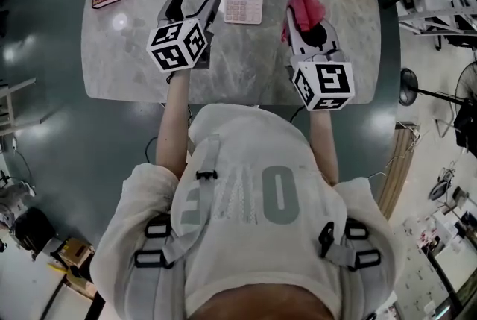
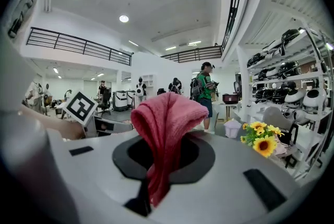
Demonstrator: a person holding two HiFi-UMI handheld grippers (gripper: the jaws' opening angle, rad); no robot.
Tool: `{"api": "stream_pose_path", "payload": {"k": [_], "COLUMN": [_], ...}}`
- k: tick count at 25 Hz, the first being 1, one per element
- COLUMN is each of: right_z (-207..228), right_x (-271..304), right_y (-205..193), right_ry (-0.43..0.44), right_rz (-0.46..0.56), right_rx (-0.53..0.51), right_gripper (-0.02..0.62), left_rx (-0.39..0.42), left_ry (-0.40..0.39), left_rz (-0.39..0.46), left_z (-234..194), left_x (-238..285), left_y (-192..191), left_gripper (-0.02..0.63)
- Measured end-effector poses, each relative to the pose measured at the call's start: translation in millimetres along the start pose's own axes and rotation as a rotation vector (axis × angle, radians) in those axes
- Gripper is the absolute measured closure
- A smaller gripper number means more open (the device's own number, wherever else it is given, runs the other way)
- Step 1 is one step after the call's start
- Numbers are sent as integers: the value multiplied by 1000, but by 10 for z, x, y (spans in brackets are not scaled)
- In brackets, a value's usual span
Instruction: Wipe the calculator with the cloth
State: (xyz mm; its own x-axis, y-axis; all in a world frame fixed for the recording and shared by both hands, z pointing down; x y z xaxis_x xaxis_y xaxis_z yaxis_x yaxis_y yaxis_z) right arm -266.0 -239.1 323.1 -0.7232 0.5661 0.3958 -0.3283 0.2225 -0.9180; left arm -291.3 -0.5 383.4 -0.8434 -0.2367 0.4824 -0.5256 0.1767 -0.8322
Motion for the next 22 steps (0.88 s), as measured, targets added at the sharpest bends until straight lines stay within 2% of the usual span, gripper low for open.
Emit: {"api": "stream_pose_path", "payload": {"k": [5, 8, 14, 22], "right_z": [-1, 15, 12, -12], "right_x": [176, 262, 351, 395], "right_y": [-68, -109, -219, -345], "right_ry": [-2, -4, -7, -8], "right_rz": [-57, -85, -134, -176], "right_rx": [-4, -11, -13, -6], "right_gripper": [540, 540, 540, 540], "left_rx": [10, 35, 88, 94], "left_ry": [12, 15, 29, 15], "left_rz": [-191, -274, -380, -494], "left_z": [-291, -399, -521, -561], "left_x": [564, 808, 1099, 1240], "left_y": [-421, -616, -946, -1195], "left_gripper": [235, 235, 235, 235]}}
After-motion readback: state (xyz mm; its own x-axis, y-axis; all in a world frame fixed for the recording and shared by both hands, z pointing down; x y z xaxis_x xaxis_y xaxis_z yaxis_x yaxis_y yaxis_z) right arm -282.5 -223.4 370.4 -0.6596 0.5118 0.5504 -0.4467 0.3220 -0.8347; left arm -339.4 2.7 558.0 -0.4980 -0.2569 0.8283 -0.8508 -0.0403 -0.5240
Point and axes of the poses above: the fingertips, and each gripper's own axes: x forward along the fingers, z to its right, y out of its top, the point moved 5 cm from there along -x, backward along the fingers, and after that the axes turned 11 degrees about -z, right-handed, at the moved point
